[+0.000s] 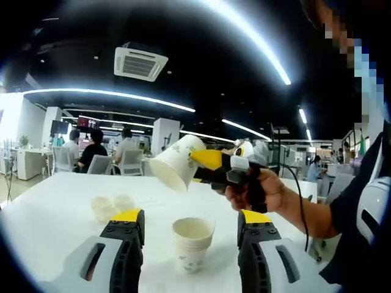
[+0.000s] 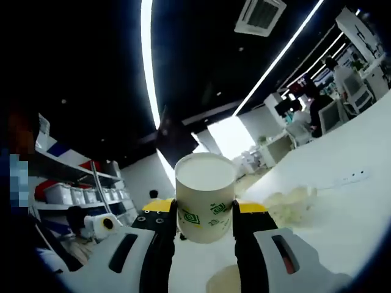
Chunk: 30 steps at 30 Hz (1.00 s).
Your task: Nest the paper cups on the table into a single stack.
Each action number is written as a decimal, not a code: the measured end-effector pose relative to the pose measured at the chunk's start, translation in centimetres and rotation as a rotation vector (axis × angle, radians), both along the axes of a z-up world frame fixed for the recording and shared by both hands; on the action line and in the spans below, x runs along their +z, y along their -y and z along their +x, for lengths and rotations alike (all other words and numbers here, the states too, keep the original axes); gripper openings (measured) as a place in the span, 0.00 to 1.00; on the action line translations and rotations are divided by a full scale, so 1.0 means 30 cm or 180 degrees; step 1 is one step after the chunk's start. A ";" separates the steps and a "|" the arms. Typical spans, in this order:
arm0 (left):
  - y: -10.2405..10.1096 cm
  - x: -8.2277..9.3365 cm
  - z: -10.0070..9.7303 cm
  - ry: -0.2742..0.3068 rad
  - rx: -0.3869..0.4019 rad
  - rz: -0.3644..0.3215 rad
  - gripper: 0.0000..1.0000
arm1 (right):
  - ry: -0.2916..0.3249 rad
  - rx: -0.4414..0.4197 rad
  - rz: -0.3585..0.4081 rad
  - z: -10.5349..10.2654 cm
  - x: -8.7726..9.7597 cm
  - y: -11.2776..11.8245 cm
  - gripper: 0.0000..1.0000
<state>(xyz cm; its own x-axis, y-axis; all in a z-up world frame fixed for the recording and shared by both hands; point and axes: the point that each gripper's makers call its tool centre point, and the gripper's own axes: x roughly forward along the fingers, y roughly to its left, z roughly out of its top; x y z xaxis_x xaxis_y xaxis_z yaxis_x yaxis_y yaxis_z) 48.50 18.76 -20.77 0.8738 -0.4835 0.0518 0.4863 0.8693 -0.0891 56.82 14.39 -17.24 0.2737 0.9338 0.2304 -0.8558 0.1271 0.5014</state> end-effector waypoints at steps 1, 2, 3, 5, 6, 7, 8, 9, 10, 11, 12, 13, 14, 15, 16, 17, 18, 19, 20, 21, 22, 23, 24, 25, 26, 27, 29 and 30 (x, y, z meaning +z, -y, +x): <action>0.003 0.005 0.003 0.0011 -0.0006 -0.0029 0.58 | -0.0034 0.0025 0.0047 -0.010 0.001 -0.001 0.38; 0.009 0.014 0.009 0.0029 -0.0014 -0.0074 0.56 | -0.0071 0.0041 0.0100 -0.018 0.002 -0.001 0.38; 0.017 0.027 0.015 0.0061 -0.0038 -0.0139 0.54 | -0.0138 0.0063 0.0178 -0.029 0.003 -0.001 0.38; 0.026 0.043 0.026 0.0087 -0.0048 -0.0246 0.49 | -0.0226 0.0101 0.0279 -0.043 0.000 -0.002 0.38; 0.030 0.051 0.030 0.0109 -0.0060 -0.0285 0.46 | -0.0283 0.0124 0.0325 -0.049 -0.002 -0.003 0.38; 0.033 0.058 0.036 0.0130 -0.0064 -0.0330 0.43 | -0.0333 0.0151 0.0362 -0.055 -0.005 -0.005 0.38; 0.034 0.063 0.041 0.0146 -0.0059 -0.0368 0.38 | -0.0356 0.0172 0.0390 -0.061 -0.008 -0.006 0.38; 0.036 0.067 0.049 0.0155 -0.0047 -0.0421 0.34 | -0.0369 0.0184 0.0418 -0.066 -0.011 -0.007 0.38; 0.039 0.067 0.054 0.0158 -0.0057 -0.0446 0.31 | -0.0394 0.0203 0.0435 -0.072 -0.015 -0.009 0.38; 0.042 0.067 0.060 0.0154 -0.0056 -0.0493 0.29 | -0.0418 0.0217 0.0446 -0.075 -0.021 -0.011 0.38; 0.044 0.067 0.063 0.0150 -0.0061 -0.0517 0.27 | -0.0450 0.0218 0.0460 -0.077 -0.027 -0.012 0.38; 0.050 0.067 0.067 0.0139 -0.0081 -0.0557 0.27 | -0.0481 0.0223 0.0478 -0.078 -0.032 -0.011 0.38; 0.055 0.071 0.068 0.0147 -0.0098 -0.0600 0.27 | -0.0512 0.0239 0.0507 -0.082 -0.034 -0.010 0.38; 0.062 0.071 0.074 0.0150 -0.0117 -0.0626 0.27 | -0.0550 0.0252 0.0540 -0.084 -0.036 -0.009 0.38; 0.068 0.069 0.078 0.0135 -0.0130 -0.0646 0.26 | -0.0584 0.0265 0.0559 -0.086 -0.040 -0.008 0.38; 0.072 0.067 0.082 0.0128 -0.0138 -0.0661 0.25 | -0.0608 0.0277 0.0572 -0.088 -0.044 -0.009 0.38; 0.076 0.065 0.086 0.0122 -0.0149 -0.0676 0.24 | -0.0625 0.0285 0.0590 -0.090 -0.046 -0.008 0.38; 0.079 0.064 0.090 0.0113 -0.0151 -0.0698 0.23 | -0.0636 0.0291 0.0603 -0.092 -0.047 -0.008 0.38; 0.079 0.064 0.092 0.0110 -0.0149 -0.0720 0.21 | -0.0661 0.0302 0.0623 -0.094 -0.049 -0.007 0.38; 0.081 0.067 0.095 0.0104 -0.0168 -0.0776 0.20 | -0.0687 0.0315 0.0645 -0.097 -0.052 -0.006 0.38; 0.084 0.072 0.095 0.0113 -0.0181 -0.0807 0.18 | -0.0712 0.0326 0.0665 -0.099 -0.055 -0.006 0.38; 0.085 0.075 0.095 0.0123 -0.0187 -0.0826 0.15 | -0.0738 0.0337 0.0680 -0.101 -0.058 -0.007 0.38; 0.086 0.076 0.096 0.0128 -0.0190 -0.0830 0.13 | -0.0765 0.0347 0.0690 -0.101 -0.063 -0.008 0.38; 0.087 0.076 0.097 0.0133 -0.0193 -0.0832 0.12 | -0.0791 0.0360 0.0707 -0.102 -0.065 -0.009 0.38; 0.087 0.073 0.100 0.0129 -0.0183 -0.0824 0.10 | -0.0813 0.0371 0.0720 -0.103 -0.068 -0.009 0.38; 0.086 0.070 0.101 0.0126 -0.0182 -0.0819 0.09 | -0.0831 0.0374 0.0728 -0.103 -0.070 -0.010 0.38; 0.088 0.070 0.099 0.0125 -0.0199 -0.0845 0.08 | -0.0886 0.0396 0.0771 -0.103 -0.074 -0.010 0.38; 0.090 0.070 0.098 0.0128 -0.0211 -0.0845 0.07 | -0.0911 0.0408 0.0786 -0.103 -0.076 -0.011 0.38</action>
